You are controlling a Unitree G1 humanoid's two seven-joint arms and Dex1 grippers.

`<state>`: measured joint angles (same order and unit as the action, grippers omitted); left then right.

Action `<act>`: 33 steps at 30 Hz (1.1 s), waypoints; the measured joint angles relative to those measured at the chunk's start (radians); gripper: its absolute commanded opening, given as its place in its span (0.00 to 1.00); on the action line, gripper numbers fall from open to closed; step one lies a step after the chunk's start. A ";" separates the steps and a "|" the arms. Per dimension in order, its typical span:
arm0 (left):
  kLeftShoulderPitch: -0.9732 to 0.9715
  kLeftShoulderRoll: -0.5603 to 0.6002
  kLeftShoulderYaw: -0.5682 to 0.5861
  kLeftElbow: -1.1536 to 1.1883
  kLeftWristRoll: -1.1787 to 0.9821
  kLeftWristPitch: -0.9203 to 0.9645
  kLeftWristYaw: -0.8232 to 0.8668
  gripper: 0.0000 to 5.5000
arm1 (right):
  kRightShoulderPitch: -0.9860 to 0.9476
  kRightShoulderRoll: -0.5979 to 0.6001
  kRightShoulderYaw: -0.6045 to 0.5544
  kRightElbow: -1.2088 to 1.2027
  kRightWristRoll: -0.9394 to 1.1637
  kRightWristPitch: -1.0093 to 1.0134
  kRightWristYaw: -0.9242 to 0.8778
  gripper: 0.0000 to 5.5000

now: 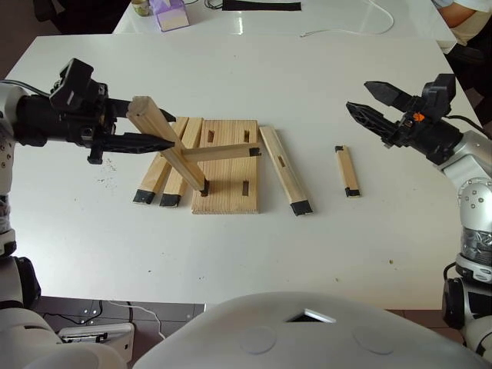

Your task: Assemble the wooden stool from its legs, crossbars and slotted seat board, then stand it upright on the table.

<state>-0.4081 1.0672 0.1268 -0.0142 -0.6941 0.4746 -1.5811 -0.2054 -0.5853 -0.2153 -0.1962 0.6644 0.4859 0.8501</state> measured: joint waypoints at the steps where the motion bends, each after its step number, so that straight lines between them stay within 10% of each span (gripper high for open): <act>1: 0.006 -0.001 0.000 -0.010 -0.001 -0.005 -0.002 0.37 | 0.000 0.000 0.000 0.000 0.000 0.000 0.000 0.63; 33: 0.196 -0.054 -0.091 -0.127 0.018 -0.292 0.169 0.37 | -0.002 0.091 0.096 -0.026 0.000 0.031 -0.054 0.63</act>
<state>-0.2125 1.0136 0.0359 -0.1414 -0.6761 0.1824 -1.4119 -0.2070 -0.4946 -0.1189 -0.2225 0.6645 0.5166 0.7956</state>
